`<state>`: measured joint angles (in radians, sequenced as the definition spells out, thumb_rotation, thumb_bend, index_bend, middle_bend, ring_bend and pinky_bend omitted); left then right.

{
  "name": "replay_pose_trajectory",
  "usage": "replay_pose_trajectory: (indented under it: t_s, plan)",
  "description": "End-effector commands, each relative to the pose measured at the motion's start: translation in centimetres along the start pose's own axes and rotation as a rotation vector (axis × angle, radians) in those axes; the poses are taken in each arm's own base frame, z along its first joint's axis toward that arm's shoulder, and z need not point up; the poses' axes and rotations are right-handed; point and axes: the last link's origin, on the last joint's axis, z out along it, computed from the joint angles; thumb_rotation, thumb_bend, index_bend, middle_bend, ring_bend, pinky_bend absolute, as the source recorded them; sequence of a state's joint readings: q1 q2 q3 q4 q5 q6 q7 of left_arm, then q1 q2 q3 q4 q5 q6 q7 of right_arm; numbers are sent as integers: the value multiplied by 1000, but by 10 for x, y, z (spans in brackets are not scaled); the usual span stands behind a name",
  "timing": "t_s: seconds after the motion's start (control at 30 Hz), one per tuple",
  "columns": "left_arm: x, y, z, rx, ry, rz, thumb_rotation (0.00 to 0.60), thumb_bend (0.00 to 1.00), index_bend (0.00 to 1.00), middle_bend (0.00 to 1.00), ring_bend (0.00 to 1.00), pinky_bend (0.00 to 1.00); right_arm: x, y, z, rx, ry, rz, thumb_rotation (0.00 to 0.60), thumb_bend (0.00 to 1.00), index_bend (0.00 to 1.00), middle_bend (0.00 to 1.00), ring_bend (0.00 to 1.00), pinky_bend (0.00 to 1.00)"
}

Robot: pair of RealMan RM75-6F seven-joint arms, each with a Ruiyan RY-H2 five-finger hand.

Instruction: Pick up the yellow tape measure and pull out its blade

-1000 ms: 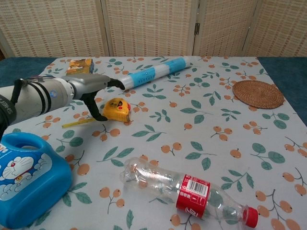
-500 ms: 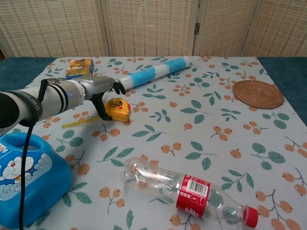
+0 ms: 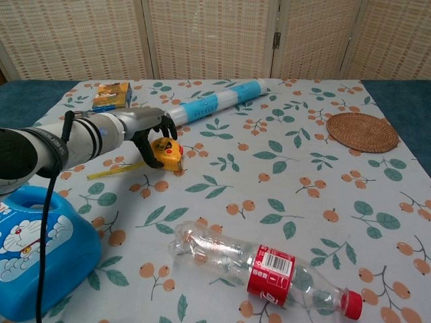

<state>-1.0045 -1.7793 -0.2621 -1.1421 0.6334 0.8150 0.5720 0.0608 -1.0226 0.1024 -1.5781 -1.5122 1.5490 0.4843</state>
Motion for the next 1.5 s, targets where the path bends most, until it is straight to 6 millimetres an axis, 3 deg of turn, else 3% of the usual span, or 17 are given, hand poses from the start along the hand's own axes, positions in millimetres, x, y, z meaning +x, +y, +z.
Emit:
replay_pose_trajectory:
  t_s: [0.03, 0.13, 0.37, 0.67, 0.97, 1.17, 1.5]
  plan:
    - [-1, 3, 0, -3, 17, -23, 600, 321, 385, 383, 255, 0, 0, 0, -1, -2, 1, 2, 600, 390, 110, 84, 37, 0]
    - [-4, 4, 0, -11, 27, -26, 600, 321, 428, 441, 299, 0, 1, 0, -2, 0, 1, 1, 600, 390, 109, 85, 36, 0]
    - [-5, -2, -1, 8, 36, -38, 600, 322, 440, 462, 324, 0, 0, -8, -1, 30, -7, 0, 600, 390, 110, 86, 36, 0]
    - [32, 0, -21, -17, 98, -346, 600, 343, 465, 488, 351, 37, -16, -47, 14, 151, -58, 14, 600, 390, 110, 88, 38, 0]
    - [65, 32, -56, -118, 120, -521, 600, 351, 465, 489, 352, 45, -69, -125, 50, 299, -152, 37, 600, 390, 110, 74, 45, 0]
    - [76, 50, -67, -156, 110, -607, 600, 357, 467, 488, 352, 45, -103, -166, 69, 339, -157, 37, 600, 390, 78, 23, 30, 0]
    - [79, 65, -69, -158, 87, -674, 600, 358, 468, 488, 352, 47, -144, -205, 92, 361, -201, 34, 600, 390, 4, 0, 0, 0]
